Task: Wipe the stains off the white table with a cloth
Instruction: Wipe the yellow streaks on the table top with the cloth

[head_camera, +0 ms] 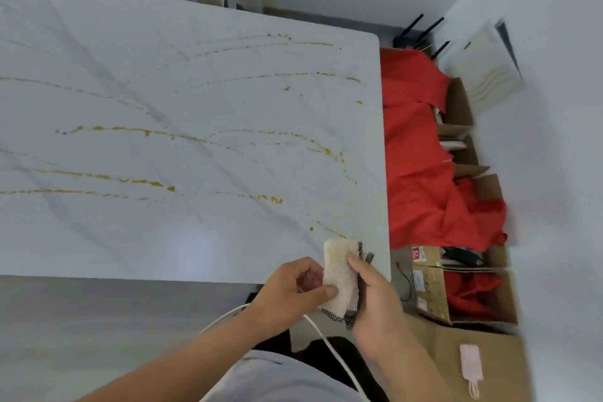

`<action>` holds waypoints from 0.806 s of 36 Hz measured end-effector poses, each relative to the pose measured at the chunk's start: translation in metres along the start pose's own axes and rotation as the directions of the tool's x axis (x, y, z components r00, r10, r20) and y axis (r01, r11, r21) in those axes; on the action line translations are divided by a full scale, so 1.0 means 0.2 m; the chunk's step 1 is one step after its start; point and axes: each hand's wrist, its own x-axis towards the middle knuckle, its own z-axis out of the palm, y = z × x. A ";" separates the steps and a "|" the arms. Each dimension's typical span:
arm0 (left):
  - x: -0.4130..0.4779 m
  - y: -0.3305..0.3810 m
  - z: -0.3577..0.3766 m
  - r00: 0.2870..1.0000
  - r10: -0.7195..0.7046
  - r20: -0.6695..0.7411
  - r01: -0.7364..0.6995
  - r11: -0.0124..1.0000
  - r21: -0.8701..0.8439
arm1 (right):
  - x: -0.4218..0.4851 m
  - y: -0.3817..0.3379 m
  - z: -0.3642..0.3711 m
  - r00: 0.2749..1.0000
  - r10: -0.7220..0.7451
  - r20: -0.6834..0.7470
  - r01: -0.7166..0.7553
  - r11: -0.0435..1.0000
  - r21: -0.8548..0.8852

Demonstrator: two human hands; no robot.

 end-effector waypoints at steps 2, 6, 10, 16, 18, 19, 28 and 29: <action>0.09 0.08 0.06 1.000 0.028 -0.013 -0.026 0.993 0.113 | 0.04 -0.13 -0.04 1.000 0.023 -0.010 -0.023 1.000 -0.019; 0.28 0.19 0.17 0.996 0.068 -0.063 -0.043 0.939 0.342 | 0.21 -0.43 -0.16 0.998 0.056 0.025 -0.053 0.991 -0.121; 0.40 0.15 0.27 0.987 0.009 -0.157 0.080 0.830 0.553 | 0.51 -0.66 -0.30 0.996 0.074 0.043 -0.062 0.972 -0.225; 0.43 -0.05 0.51 0.906 -0.119 -0.406 0.375 0.671 0.640 | 0.94 -0.97 -0.45 0.983 0.153 0.104 -0.077 0.848 -0.524; 0.44 -0.10 0.68 0.858 -0.140 -0.494 0.450 0.669 0.592 | 1.07 -1.08 -0.50 0.980 0.128 0.153 -0.004 0.779 -0.626; 0.43 -0.14 0.74 0.840 -0.136 -0.526 0.469 0.669 0.577 | 1.12 -1.12 -0.50 0.979 0.089 0.181 0.055 0.746 -0.664; 0.58 -0.43 0.95 0.716 -0.047 -0.696 0.621 0.497 0.606 | 1.49 -1.30 -0.31 0.728 -0.169 0.665 0.675 0.001 -0.738; 0.58 -0.44 0.91 0.714 -0.062 -0.698 0.632 0.488 0.602 | 1.52 -1.32 -0.29 0.681 -0.187 0.708 0.712 -0.058 -0.700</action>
